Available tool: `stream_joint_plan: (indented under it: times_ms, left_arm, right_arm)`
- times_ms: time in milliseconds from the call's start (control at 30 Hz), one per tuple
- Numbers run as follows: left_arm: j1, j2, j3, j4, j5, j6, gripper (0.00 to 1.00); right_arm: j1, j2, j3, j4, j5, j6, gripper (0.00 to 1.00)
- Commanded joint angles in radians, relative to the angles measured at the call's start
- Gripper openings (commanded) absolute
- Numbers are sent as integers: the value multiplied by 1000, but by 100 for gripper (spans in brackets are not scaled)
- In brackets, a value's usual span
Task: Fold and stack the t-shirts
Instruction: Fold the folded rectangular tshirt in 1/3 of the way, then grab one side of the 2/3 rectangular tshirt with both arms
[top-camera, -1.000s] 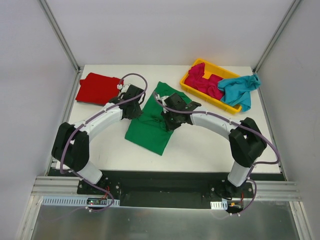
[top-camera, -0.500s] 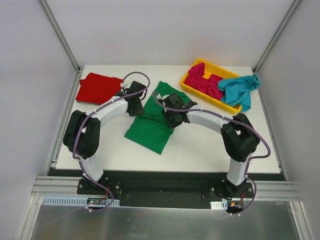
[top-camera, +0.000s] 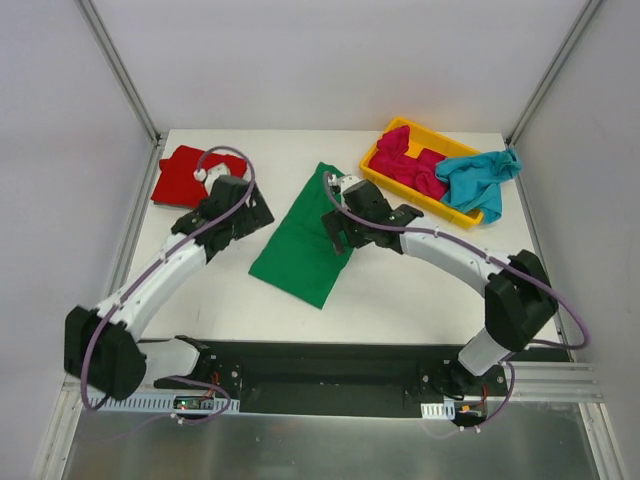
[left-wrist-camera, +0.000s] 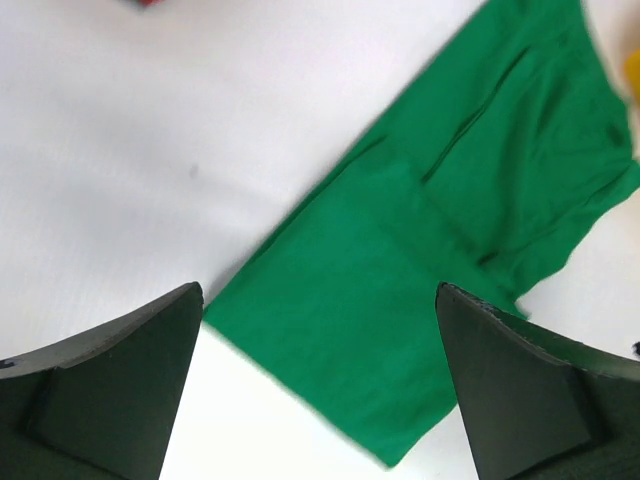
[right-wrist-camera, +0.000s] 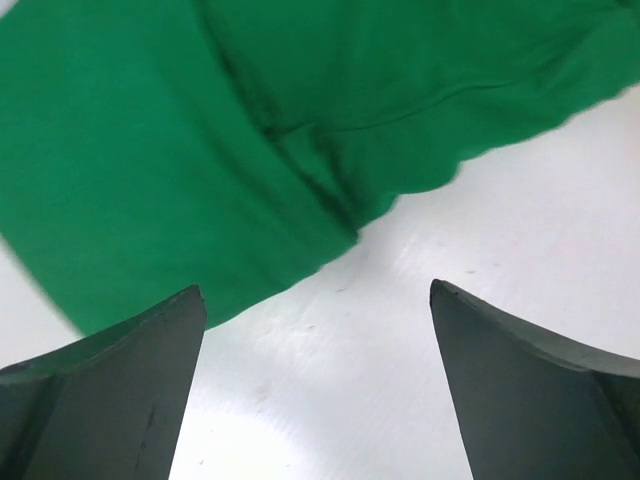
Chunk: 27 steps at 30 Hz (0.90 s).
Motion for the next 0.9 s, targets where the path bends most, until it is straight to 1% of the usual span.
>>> stream_joint_plan:
  times_ms: [0,100,167,267,367,400,433,467,533,767,867]
  left_arm:
    - [0,-169,-235,-41,12,-51,99]
    - [7,-264,-349,-40,42,-87,99]
    - [44,-278,-398,-29,76,-137,99]
    - [116,-245,-450,75,205,-137,99]
    - [147,-174,-444,112,268,-124,88]
    - [150,-150,-437,121,268,-117,86]
    - [151,-124,-431,128,297,-111,84]
    - [153,-102,-426,137,308,-108,79]
    - [159,-54,-415,148,328,-110,74]
    - [164,58,-418,191,335,-124,61]
    - [164,104,-412,206,337,-128,57]
  right_arm:
    - [100,-84,-102,89,-197,-26,96]
    - [252,-80,-130,99,-92,-97,96]
    - [312,-46,-135,106,-88,-109,96]
    - [369,27,-110,114,-108,-134,96]
    - [397,104,-60,83,-122,-152,97]
    - [404,127,-49,71,-134,-161,99]
    - [409,146,-37,65,-137,-168,99]
    - [411,169,-29,59,-139,-168,96]
    - [409,196,-17,40,-131,-174,92]
    - [409,226,-21,17,-84,-160,84]
    - [409,233,-24,8,-73,-151,77]
